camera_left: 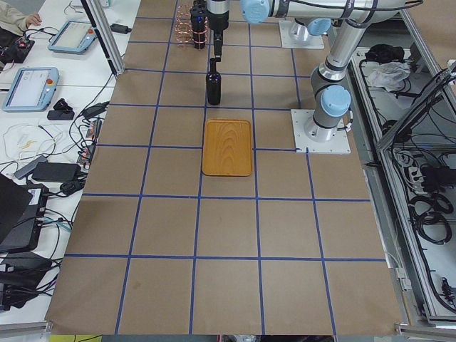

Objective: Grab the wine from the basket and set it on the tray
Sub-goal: 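Open the right gripper, release the standing bottle, and withdraw to the rack, then lower the left gripper onto the bottle neck and close it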

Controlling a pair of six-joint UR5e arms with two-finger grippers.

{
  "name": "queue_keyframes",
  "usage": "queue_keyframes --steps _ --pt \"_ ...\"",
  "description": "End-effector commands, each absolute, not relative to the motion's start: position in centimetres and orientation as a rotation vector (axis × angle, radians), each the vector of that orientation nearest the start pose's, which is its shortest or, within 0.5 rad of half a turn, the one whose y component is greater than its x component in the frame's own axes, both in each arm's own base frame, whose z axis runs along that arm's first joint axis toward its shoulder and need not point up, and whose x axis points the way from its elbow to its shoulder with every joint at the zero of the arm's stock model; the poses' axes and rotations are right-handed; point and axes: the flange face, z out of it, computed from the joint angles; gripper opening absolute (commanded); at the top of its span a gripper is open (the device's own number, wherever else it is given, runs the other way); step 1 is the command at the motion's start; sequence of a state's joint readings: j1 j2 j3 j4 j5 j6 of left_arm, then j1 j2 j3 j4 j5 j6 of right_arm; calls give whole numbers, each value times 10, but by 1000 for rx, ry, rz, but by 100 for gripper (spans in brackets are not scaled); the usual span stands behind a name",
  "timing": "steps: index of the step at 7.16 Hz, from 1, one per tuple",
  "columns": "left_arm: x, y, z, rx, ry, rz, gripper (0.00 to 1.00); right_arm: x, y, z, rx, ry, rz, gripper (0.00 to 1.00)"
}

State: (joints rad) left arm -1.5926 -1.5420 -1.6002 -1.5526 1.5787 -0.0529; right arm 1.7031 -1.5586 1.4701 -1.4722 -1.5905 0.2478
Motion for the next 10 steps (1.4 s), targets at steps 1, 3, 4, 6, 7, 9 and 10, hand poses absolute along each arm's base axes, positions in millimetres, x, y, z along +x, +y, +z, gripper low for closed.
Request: queue_keyframes --steps 1,3,4,6,7,9,10 --pt "-168 -487 467 -82 3169 -50 100 168 -458 527 143 3143 -95 100" --pt "-171 -499 421 -75 3171 -42 99 159 -470 553 170 3135 -207 100" --pt "-171 -502 397 -73 3170 -28 99 159 -468 554 165 3133 -204 100" --pt "-172 -503 382 -66 3166 16 99 160 -466 553 155 3134 -192 100" --pt "-172 -508 380 -63 3168 -15 98 162 -466 553 147 3125 -192 100" --pt "-172 -513 369 -34 3167 13 67 161 -465 554 143 3134 -194 100" --pt "-173 -513 368 -25 3168 20 67 160 -462 557 144 3135 -204 100"
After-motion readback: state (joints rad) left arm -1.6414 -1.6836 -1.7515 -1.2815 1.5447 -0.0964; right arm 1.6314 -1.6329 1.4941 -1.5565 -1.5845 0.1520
